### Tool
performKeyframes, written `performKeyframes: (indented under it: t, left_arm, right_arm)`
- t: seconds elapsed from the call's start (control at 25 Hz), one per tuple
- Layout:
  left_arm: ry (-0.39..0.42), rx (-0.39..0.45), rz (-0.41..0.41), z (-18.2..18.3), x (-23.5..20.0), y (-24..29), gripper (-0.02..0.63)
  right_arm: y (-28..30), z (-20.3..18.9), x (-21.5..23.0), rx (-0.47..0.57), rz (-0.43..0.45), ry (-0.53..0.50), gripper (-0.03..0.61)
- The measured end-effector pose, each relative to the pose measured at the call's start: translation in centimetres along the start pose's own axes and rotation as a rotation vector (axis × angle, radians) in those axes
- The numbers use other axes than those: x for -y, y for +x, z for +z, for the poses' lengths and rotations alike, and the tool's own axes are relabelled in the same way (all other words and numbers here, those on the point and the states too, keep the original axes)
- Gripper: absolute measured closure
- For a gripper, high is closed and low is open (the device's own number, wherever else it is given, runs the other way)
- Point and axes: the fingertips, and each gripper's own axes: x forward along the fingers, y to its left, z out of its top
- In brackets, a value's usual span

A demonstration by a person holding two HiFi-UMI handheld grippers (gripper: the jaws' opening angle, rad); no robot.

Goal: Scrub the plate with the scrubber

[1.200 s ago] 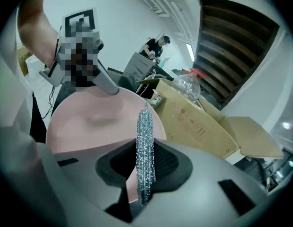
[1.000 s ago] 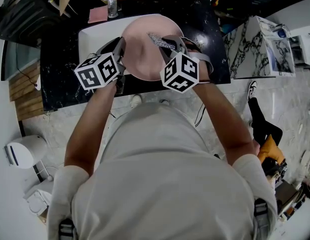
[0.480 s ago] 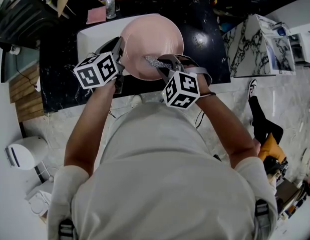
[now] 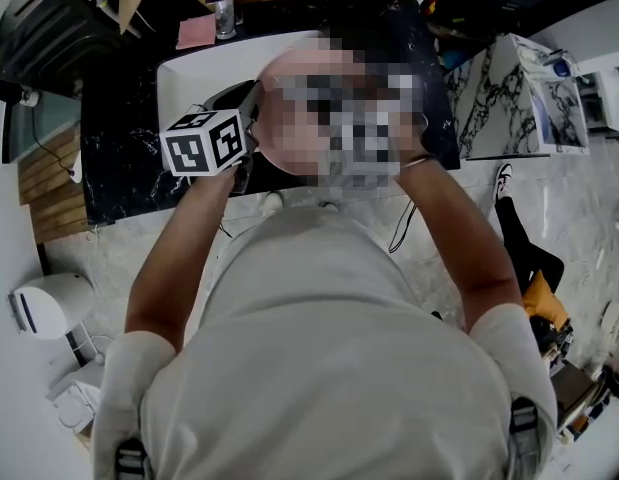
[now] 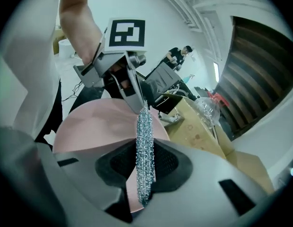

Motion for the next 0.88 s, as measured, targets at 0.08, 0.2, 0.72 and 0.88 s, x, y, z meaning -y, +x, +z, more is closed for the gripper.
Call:
performKeyframes:
  t: [0.08,0.2,0.72,0.88]
  left_arm:
    - [0.01,-0.01,-0.012,-0.3,0.4,0.0,0.586]
    - [0.021,-0.025,-0.028,-0.7,0.7,-0.1,0.586]
    - [0.03,0.0,-0.023,-0.1,0.3,-0.7,0.581]
    - [0.013,0.022,-0.009,0.5,-0.2,-0.8,0.58]
  right_arm:
    - [0.4,-0.1,0.4,-0.013,-0.018,-0.043,0.502]
    - [0.8,-0.4,0.8,-0.023,-0.03,-0.074,0.502]
    - [1.0,-4.4,0.6,-0.098,-0.019,0.103,0.502]
    - [0.8,-5.3,-0.2,-0.107,-0.006,0.168,0.502]
